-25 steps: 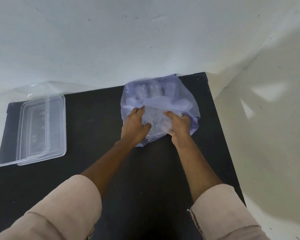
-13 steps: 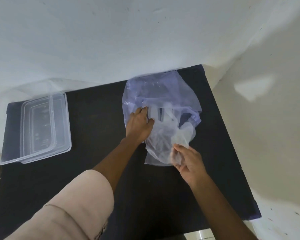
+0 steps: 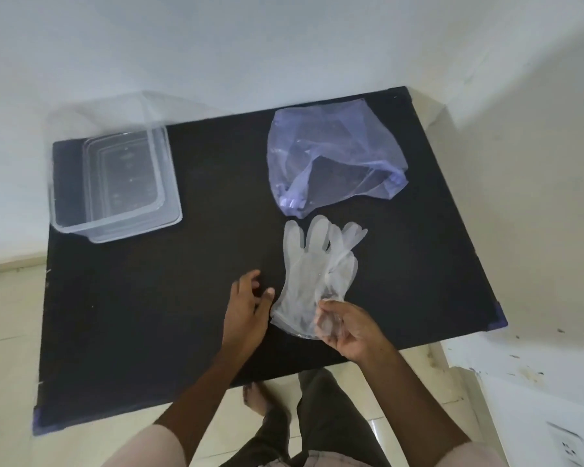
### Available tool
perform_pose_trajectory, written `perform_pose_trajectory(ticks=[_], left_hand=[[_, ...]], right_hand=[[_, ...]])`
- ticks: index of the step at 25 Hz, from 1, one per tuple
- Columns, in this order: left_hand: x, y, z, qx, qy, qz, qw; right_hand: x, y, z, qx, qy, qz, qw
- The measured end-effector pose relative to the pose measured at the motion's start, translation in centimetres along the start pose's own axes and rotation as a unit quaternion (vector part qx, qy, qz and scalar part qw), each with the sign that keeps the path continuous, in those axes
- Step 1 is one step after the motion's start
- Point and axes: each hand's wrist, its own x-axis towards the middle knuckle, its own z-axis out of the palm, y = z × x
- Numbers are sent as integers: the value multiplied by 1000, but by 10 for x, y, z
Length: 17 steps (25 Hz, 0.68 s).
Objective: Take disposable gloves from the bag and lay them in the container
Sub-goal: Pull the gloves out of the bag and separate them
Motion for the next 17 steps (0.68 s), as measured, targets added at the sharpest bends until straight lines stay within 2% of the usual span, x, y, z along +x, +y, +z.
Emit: perform_pose_trajectory(ticks=[1, 3, 5, 7, 8, 10, 12, 15, 17], left_hand=[[-11, -8, -3, -55, -9, -66, 996], [-19, -11, -7, -158, -43, -195, 967], [-22, -11, -16, -214, -81, -270, 935], [-26, -16, -22, -220, -96, -296, 924], [-27, -20, -25, -220, -78, -299, 925], [-29, -28, -29, -235, 3, -287, 929], [-32, -35, -32, -246, 63, -273, 928], [-37, -41, -32, -262, 24, -300, 917], [-37, -42, -37, -292, -13, -322, 900]], right_hand=[[-1, 9, 4, -5, -11, -1, 1000], [-2, 21, 13, -17, -28, -2, 999], [-4, 34, 23, -29, -31, -1, 999], [-7, 44, 32, -37, -37, -2, 999], [-7, 47, 35, -38, -40, -8, 998], [-6, 51, 39, -39, -28, -43, 998], [-4, 56, 41, -59, 16, -96, 994], [-5, 67, 46, -138, 95, -144, 975], [-7, 71, 48, -215, 141, -197, 946]])
